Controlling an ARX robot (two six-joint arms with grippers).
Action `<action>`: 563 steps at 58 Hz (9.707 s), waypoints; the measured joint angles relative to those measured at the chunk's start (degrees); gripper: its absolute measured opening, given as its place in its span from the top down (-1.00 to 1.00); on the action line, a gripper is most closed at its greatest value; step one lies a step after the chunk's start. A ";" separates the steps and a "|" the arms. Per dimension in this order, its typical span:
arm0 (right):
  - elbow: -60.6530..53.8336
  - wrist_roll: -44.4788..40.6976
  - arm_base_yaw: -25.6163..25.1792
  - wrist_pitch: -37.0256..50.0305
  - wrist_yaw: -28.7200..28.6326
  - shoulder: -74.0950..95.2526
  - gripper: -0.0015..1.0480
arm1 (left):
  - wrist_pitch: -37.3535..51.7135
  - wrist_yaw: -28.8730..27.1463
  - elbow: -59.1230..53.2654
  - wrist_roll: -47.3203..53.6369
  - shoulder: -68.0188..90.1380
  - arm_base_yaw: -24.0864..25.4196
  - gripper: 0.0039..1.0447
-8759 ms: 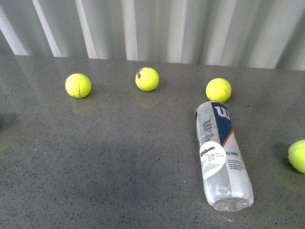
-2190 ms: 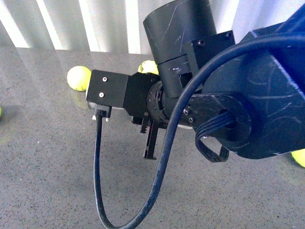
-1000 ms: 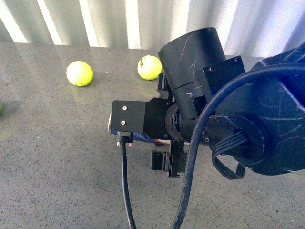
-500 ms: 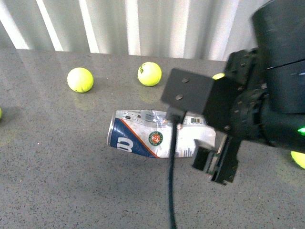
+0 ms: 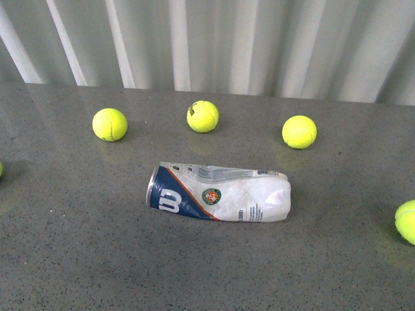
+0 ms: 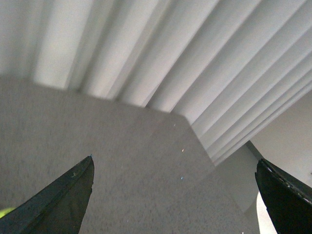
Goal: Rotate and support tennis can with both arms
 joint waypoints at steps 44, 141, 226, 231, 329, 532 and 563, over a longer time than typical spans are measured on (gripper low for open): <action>-12.28 26.60 -2.34 -21.20 -32.70 -33.03 0.93 | 0.00 -0.02 0.00 0.00 0.00 0.00 -0.87; -17.16 26.77 -2.34 -20.41 -32.70 -37.48 -0.86 | 18.36 15.52 34.97 -0.50 88.24 -3.10 -0.87; -17.16 26.77 -2.34 -20.41 -32.72 -37.48 -0.86 | 48.37 35.32 41.59 -19.65 123.78 -15.54 -0.48; -17.16 26.77 -2.34 -20.41 -32.72 -37.48 -0.86 | 47.93 34.67 41.57 -19.61 123.69 -15.56 -0.21; -17.16 26.77 -2.34 -20.41 -32.72 -37.48 -0.86 | -38.12 0.90 79.17 92.50 105.81 -25.07 0.94; -17.16 26.77 -2.34 -20.41 -32.70 -37.48 -0.86 | 11.63 0.02 -0.02 0.09 11.34 -0.02 0.94; -17.16 26.77 -2.34 -20.41 -32.72 -37.48 -0.86 | 0.09 0.00 0.00 0.09 0.15 -0.02 0.94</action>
